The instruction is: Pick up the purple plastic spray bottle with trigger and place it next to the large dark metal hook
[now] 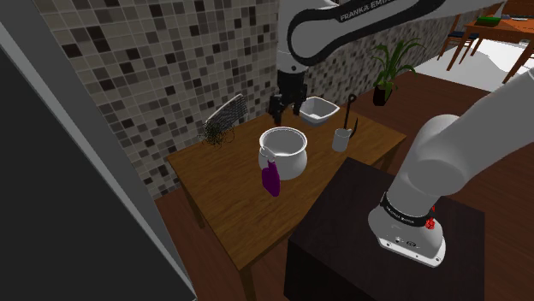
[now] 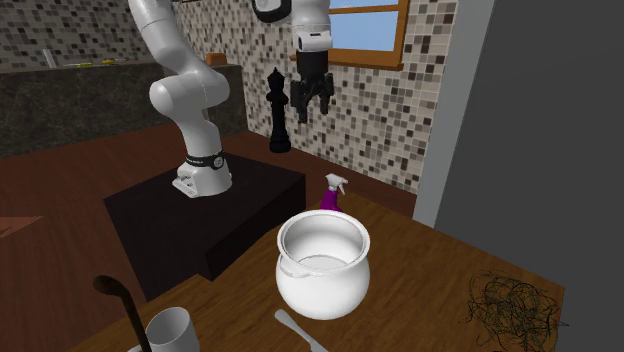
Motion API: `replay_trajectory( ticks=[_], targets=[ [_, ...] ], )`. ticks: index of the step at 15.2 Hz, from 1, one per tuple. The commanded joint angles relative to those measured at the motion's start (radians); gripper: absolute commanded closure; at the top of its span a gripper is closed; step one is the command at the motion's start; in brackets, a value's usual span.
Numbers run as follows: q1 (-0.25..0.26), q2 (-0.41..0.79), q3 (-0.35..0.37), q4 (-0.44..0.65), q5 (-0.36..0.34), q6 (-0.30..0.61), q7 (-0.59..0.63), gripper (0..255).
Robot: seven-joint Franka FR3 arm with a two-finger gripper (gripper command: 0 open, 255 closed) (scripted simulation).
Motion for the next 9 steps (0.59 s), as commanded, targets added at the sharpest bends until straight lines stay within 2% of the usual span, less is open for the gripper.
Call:
replay_trajectory(
  ticks=[1, 9],
  targets=[
    [-0.003, 0.067, 0.005, -0.012, 0.001, 0.077, 0.004, 0],
    [-0.013, 0.369, 0.018, 0.032, -0.01, 0.322, 0.027, 0]
  ],
)
